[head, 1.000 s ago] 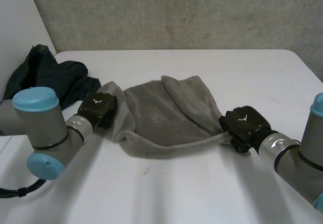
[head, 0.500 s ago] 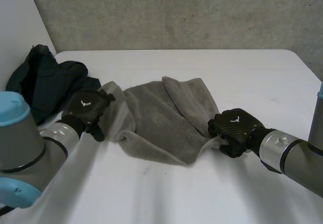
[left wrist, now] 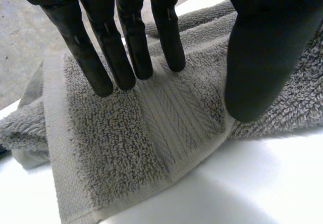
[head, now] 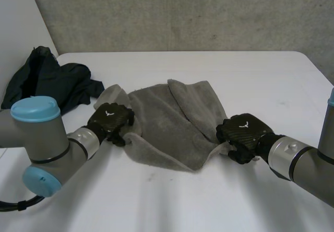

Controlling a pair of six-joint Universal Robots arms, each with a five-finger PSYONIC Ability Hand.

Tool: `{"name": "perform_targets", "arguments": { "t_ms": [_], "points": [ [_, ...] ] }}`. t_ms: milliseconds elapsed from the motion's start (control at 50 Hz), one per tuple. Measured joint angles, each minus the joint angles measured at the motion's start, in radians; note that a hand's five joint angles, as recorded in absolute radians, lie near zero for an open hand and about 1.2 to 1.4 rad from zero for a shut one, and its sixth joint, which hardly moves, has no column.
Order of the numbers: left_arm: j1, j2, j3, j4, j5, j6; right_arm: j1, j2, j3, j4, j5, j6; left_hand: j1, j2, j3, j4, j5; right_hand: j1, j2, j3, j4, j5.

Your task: Fold the laundry.

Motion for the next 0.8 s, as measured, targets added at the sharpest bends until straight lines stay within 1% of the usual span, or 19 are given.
{"name": "perform_targets", "arguments": {
  "t_ms": [20, 40, 100, 120, 160, 220, 320, 420, 460, 480, 520, 540, 560, 580, 640, 720, 800],
  "points": [
    [-0.004, -0.006, 0.007, 0.0, -0.001, 0.0, 0.0, 0.0, 0.001, 0.0, 0.0, 0.0, 0.059, 0.063, 0.059, 0.057, 0.057, 0.0, 0.0, 0.0, 0.0, 0.0],
    [-0.005, -0.008, 0.01, 0.0, -0.001, 0.0, 0.0, 0.0, 0.001, 0.0, 0.001, 0.0, 0.059, 0.063, 0.059, 0.057, 0.057, 0.0, 0.0, 0.0, 0.0, 0.0],
    [-0.012, -0.016, 0.021, -0.001, -0.003, 0.001, -0.001, 0.0, 0.003, 0.0, 0.001, -0.001, 0.261, 0.255, 0.253, 0.254, 0.251, 0.0, 0.0, 0.0, 0.0, 0.0],
    [-0.014, -0.018, 0.024, -0.001, -0.003, 0.001, -0.001, 0.0, 0.003, 0.0, 0.001, -0.001, 0.361, 0.364, 0.362, 0.351, 0.348, 0.0, 0.0, 0.0, 0.0, 0.0],
    [-0.017, -0.02, 0.026, -0.002, -0.004, 0.002, -0.004, 0.0, 0.003, -0.001, 0.001, -0.001, 0.461, 0.477, 0.473, 0.479, 0.47, 0.0, 0.0, 0.0, 0.0, 0.0],
    [-0.018, -0.018, 0.023, -0.006, -0.004, 0.003, -0.009, 0.0, 0.004, -0.002, 0.001, -0.001, 0.461, 0.517, 0.513, 0.519, 0.481, 0.0, 0.0, 0.0, 0.0, 0.0],
    [-0.015, -0.006, 0.014, -0.017, -0.009, 0.006, -0.015, 0.0, 0.003, -0.003, 0.001, -0.001, 0.461, 0.518, 0.514, 0.521, 0.481, 0.0, 0.0, 0.0, 0.0, 0.0],
    [-0.002, 0.094, -0.024, -0.044, -0.057, 0.015, -0.021, -0.002, -0.003, -0.001, 0.003, 0.0, 0.461, 0.518, 0.515, 0.522, 0.481, -0.005, -0.004, -0.004, -0.006, -0.005],
    [-0.001, 0.102, -0.028, -0.045, -0.06, 0.015, -0.022, -0.002, -0.005, 0.0, 0.004, 0.0, 0.461, 0.518, 0.515, 0.522, 0.481, -0.005, -0.004, -0.004, -0.006, -0.005],
    [0.005, 0.15, -0.048, -0.051, -0.078, 0.017, -0.023, -0.004, -0.008, 0.002, 0.004, 0.001, 0.461, 0.519, 0.515, 0.522, 0.481, -0.144, -0.152, -0.156, -0.148, -0.149],
    [0.012, 0.222, -0.079, -0.055, -0.1, 0.018, -0.027, -0.011, -0.017, 0.006, 0.007, 0.0, 0.461, 0.519, 0.515, 0.522, 0.481, -0.159, -0.17, -0.175, -0.165, -0.167],
    [0.015, 0.262, -0.097, -0.056, -0.11, 0.019, -0.029, -0.016, -0.022, 0.01, 0.008, 0.0, 0.461, 0.519, 0.515, 0.522, 0.481, -0.416, -0.464, -0.471, -0.473, -0.492],
    [0.017, 0.291, -0.112, -0.057, -0.116, 0.019, -0.03, -0.019, -0.026, 0.013, 0.008, -0.001, 0.461, 0.519, 0.515, 0.522, 0.481, -0.416, -0.464, -0.471, -0.473, -0.492],
    [0.019, 0.324, -0.128, -0.057, -0.12, 0.019, -0.034, -0.025, -0.031, 0.02, 0.008, -0.002, 0.461, 0.521, 0.515, 0.522, 0.481, -0.527, -0.595, -0.6, -0.601, -0.624],
    [0.02, 0.396, -0.167, -0.057, -0.125, 0.02, -0.056, -0.04, -0.053, 0.065, 0.006, -0.007, 0.461, 0.521, 0.515, 0.522, 0.481, -0.592, -0.673, -0.685, -0.691, -0.713],
    [0.019, 0.491, -0.215, -0.06, -0.126, 0.019, -0.109, -0.047, -0.085, 0.147, -0.003, -0.009, 0.461, 0.521, 0.515, 0.522, 0.481, -0.593, -0.675, -0.688, -0.697, -0.72],
    [0.018, 0.535, -0.23, -0.068, -0.125, 0.018, -0.136, -0.045, -0.094, 0.174, -0.005, -0.003, 0.461, 0.521, 0.515, 0.522, 0.481, -0.593, -0.675, -0.688, -0.697, -0.72]
  ]
}}
